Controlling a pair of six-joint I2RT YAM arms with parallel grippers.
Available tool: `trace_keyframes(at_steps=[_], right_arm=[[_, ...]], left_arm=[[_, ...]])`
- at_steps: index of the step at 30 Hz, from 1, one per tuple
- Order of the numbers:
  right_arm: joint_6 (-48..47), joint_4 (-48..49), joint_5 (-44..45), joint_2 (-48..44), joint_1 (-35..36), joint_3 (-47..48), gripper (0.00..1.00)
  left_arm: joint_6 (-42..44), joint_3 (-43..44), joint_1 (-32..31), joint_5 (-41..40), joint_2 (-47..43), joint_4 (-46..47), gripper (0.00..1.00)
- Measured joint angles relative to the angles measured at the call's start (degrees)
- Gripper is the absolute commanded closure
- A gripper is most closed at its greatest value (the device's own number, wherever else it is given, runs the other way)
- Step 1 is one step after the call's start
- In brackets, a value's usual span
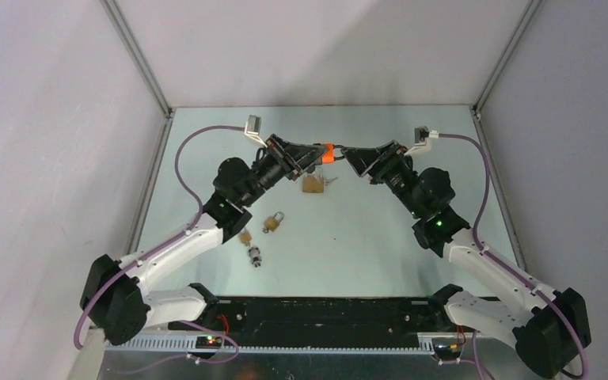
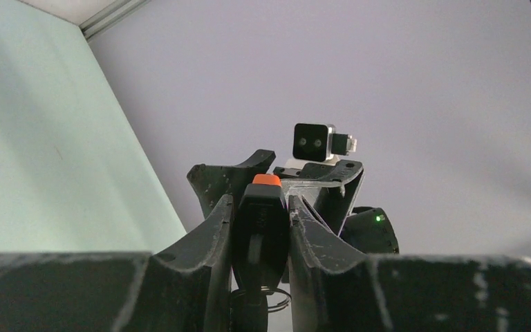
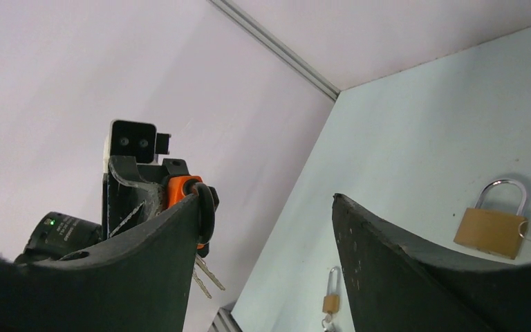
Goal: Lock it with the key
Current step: Lock the lock.
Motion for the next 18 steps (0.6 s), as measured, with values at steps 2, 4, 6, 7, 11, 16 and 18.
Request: trace_keyframes(at_steps=[2, 4, 6, 7, 11, 16, 18], right_arm=[[0.6, 0.6, 1.1, 0.4, 0.4, 0.2, 0.28], [0.9, 1.1, 2.5, 0.5, 1.1, 0.4, 0.28], [1.2, 2.1, 4.3, 0.5, 2.2, 0.4, 0.30], [1.4, 2.6, 5.2, 0.5, 2.9, 0.4, 0.31], [2.5, 4.7, 8.8, 0.5, 5.6, 0.1, 0.32], [3.5, 9.0, 12.3, 1.5, 8.3, -1.1, 0.49], [3.8, 11.0, 12.6, 2.5, 9.0, -1.1, 0.56]], left_arm=[[0.0, 0.0, -0.3, -1.0, 0.3, 1.0, 1.00], [0.0, -0.1, -0.6, -1.9, 0.5, 2.4, 1.00], [-0.3, -0.2, -1.0, -2.5, 0.6, 3.9, 1.00], [-0.5, -0.5, -1.1, -2.8, 0.6, 4.9, 1.00], [-2.0, -2.0, -1.7, -4.0, 0.6, 8.7, 1.00], [-4.5, -4.9, -2.5, -6.7, -0.7, 11.7, 1.00], [-5.5, -6.2, -2.8, -8.1, -1.4, 12.0, 1.00]])
